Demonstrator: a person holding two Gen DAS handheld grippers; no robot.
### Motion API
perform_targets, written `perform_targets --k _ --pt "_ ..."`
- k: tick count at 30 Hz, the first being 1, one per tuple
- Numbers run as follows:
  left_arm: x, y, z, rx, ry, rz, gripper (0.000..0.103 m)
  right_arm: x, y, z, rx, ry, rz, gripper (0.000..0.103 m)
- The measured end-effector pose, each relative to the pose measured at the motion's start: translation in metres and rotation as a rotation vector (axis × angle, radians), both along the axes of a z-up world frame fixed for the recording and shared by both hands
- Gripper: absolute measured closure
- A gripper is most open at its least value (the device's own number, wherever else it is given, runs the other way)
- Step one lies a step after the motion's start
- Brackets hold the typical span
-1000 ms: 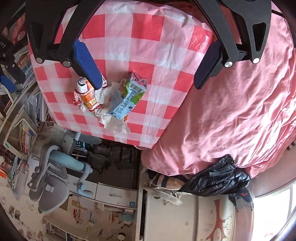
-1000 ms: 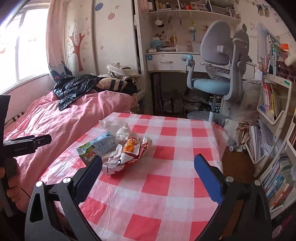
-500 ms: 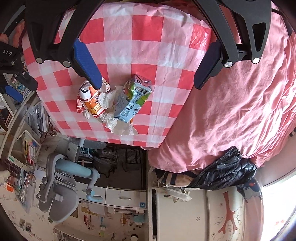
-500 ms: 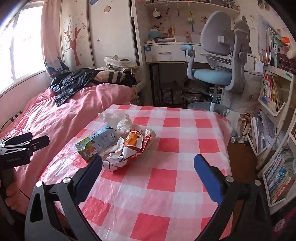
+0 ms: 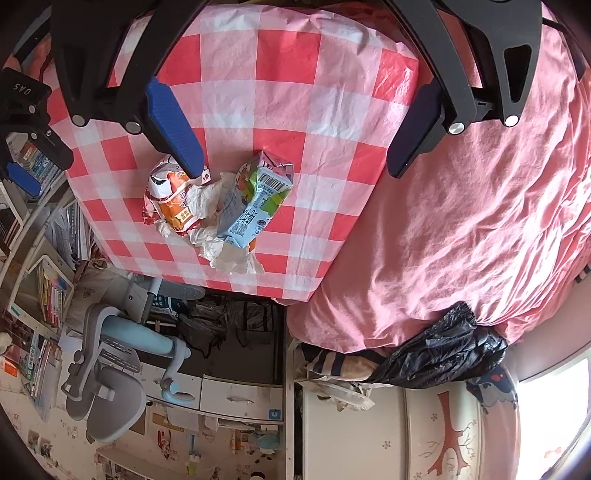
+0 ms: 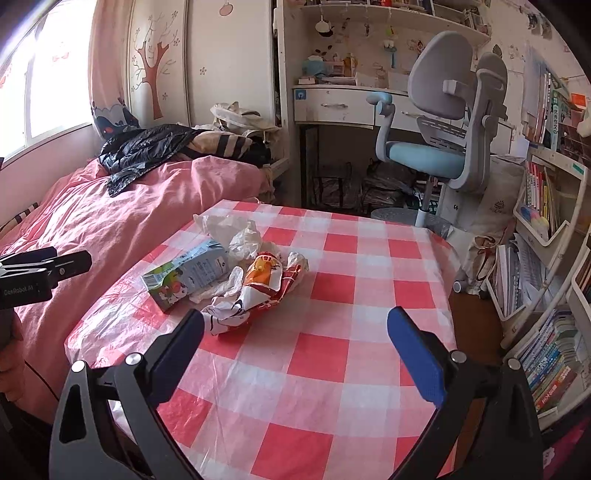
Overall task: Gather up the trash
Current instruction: 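Move both grippers back toward the milk carton and snack wrapper, then grasp the milk carton with the left gripper while the right grasps the orange wrapper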
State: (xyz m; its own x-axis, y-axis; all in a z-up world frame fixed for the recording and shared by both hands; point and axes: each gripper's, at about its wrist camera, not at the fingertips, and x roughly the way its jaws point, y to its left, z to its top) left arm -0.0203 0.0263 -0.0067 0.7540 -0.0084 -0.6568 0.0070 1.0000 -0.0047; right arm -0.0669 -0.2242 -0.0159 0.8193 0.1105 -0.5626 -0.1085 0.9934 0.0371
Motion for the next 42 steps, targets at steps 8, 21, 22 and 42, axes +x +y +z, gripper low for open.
perform_targets --k 8,21,22,42 --pt "0.012 0.011 -0.008 -0.021 0.047 0.020 0.007 0.004 0.001 -0.003 0.003 0.013 0.005 0.008" --pt "0.070 0.027 -0.023 0.009 0.087 0.046 0.007 0.048 0.024 -0.018 0.042 0.086 0.099 0.008" --pt "0.074 0.023 -0.025 0.029 0.085 0.034 0.007 0.052 0.024 -0.020 0.060 0.100 0.101 0.008" --pt "0.144 -0.041 -0.066 0.174 0.178 -0.137 0.007 0.126 0.022 -0.071 0.287 0.343 0.109 0.028"
